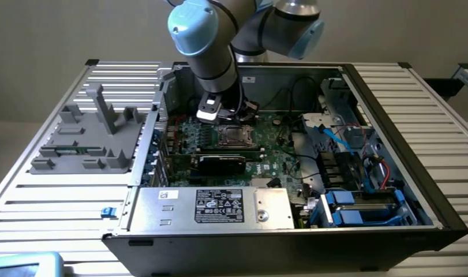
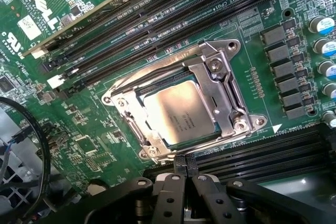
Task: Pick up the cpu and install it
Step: 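Install the first cpu locking lever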
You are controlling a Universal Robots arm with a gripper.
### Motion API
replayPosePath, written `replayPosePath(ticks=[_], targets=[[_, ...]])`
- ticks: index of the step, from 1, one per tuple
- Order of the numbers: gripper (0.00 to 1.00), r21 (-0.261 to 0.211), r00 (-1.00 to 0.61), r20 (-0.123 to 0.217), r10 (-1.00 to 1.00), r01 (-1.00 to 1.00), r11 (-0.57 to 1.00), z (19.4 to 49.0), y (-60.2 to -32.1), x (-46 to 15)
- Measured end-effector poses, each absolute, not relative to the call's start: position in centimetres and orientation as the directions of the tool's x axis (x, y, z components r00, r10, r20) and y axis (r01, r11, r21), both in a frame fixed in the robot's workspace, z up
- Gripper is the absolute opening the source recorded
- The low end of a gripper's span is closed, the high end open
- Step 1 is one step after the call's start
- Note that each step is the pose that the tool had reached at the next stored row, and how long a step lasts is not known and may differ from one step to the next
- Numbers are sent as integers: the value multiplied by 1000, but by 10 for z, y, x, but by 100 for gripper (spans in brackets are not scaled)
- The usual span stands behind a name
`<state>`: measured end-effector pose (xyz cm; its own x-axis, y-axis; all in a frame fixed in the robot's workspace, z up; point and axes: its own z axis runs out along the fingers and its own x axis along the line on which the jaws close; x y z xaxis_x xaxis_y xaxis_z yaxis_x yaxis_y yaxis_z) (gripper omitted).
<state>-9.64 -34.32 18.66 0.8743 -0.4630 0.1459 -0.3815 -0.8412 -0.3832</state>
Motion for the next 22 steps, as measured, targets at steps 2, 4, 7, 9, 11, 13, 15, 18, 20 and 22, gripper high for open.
replayPosePath(ticks=[2,4,7,9,11,13,15,18,20,22], targets=[[11,-384,874,145,-463,-382,-841,187,-343,-95],[11,-385,874,145,-463,-381,-840,187,-343,-95],[11,-388,874,144,-464,-382,-839,186,-343,-94],[11,-389,874,143,-464,-382,-838,187,-343,-94],[11,-391,874,141,-464,-382,-837,187,-343,-94],[11,-392,874,141,-465,-382,-837,187,-343,-94],[11,-392,874,141,-465,-382,-837,187,-343,-94],[11,-394,874,140,-465,-382,-836,187,-343,-94],[11,-395,874,139,-465,-382,-836,187,-343,-94],[11,-395,874,139,-465,-381,-836,187,-343,-94]])
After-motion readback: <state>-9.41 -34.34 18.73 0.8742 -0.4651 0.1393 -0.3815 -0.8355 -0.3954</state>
